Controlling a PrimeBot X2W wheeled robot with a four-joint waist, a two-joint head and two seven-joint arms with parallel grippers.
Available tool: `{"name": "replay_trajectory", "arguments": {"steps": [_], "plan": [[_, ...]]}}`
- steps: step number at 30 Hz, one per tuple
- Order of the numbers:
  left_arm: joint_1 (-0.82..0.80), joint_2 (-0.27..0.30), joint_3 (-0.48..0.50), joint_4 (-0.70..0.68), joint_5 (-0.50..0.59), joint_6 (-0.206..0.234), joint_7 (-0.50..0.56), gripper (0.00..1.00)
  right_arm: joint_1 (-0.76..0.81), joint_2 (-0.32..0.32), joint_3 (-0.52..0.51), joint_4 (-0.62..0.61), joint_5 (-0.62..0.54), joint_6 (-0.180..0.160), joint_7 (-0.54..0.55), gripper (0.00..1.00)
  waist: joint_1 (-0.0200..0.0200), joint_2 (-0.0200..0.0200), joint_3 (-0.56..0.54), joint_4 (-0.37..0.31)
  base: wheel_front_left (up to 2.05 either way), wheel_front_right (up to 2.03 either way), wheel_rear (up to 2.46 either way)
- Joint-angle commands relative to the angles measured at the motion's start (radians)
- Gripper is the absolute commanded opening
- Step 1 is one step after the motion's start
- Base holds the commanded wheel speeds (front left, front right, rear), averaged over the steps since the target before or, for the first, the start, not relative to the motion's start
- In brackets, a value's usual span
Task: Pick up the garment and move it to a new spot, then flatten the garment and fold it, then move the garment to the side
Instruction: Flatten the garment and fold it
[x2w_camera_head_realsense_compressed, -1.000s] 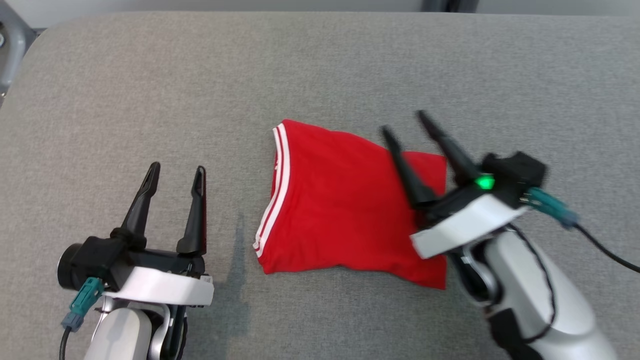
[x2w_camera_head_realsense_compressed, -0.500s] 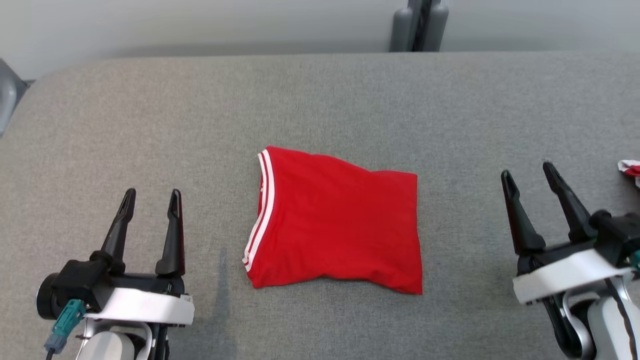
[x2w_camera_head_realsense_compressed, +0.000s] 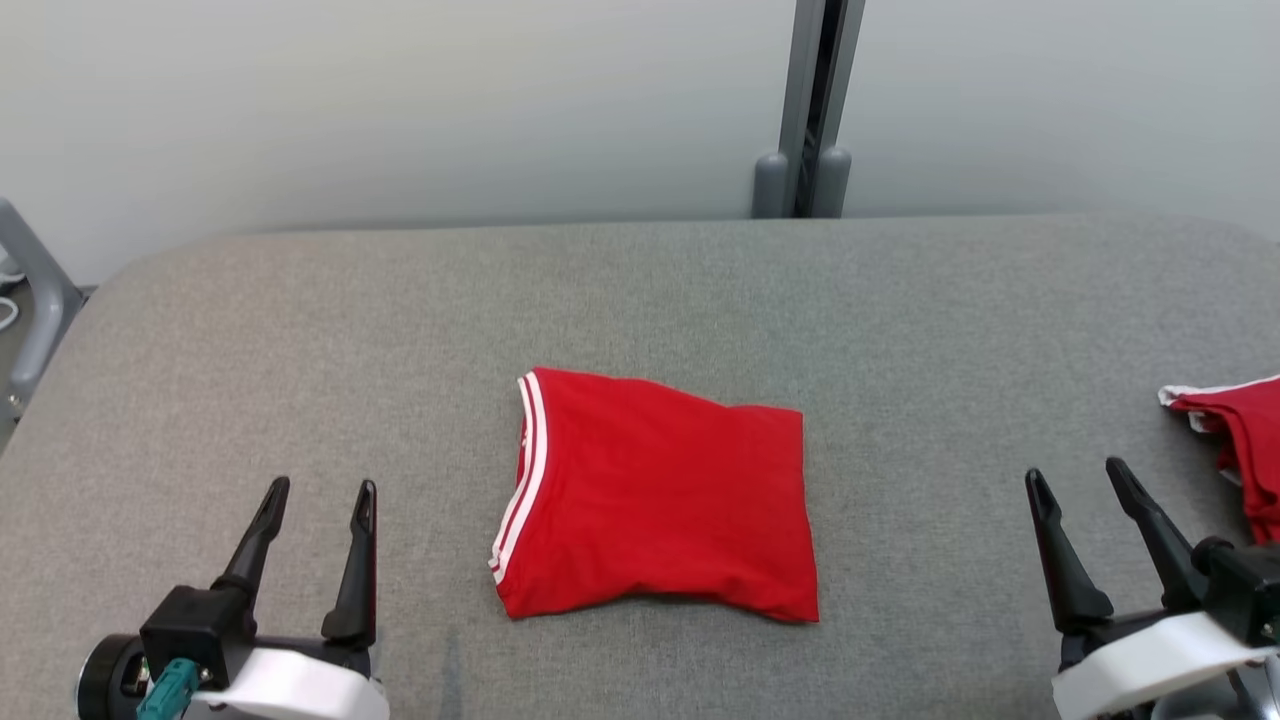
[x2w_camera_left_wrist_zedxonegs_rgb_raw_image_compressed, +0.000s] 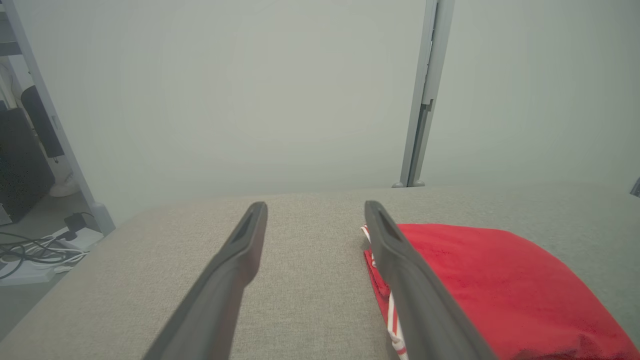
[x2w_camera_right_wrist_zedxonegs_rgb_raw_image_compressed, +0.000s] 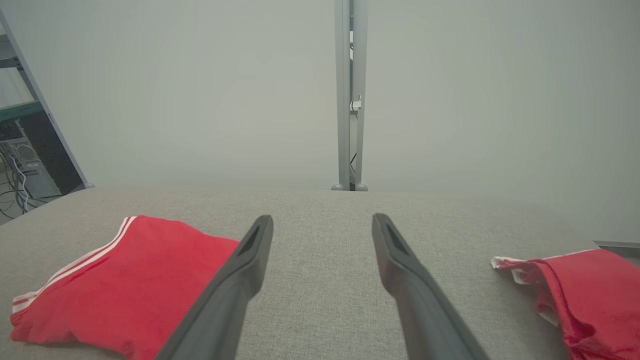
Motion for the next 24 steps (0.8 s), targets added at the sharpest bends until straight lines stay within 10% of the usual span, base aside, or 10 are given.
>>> {"name": "replay_trajectory", "arguments": {"steps": [1,24], "plan": [[0.010,0.008,0.002,-0.006,0.005,0.005,0.001,1.00,0.013,-0.001,-0.005,-0.007,-0.003,0.000,0.006,1.00,0.0000,0.0000,-0.018,-0.004,0.00,0.00,0.00],[0.091,0.042,-0.007,-0.084,0.008,0.044,0.083,1.00,0.114,0.036,-0.077,-0.101,0.003,0.000,0.059,1.00,0.0000,0.0000,-0.073,-0.028,0.00,0.00,0.00]]}}
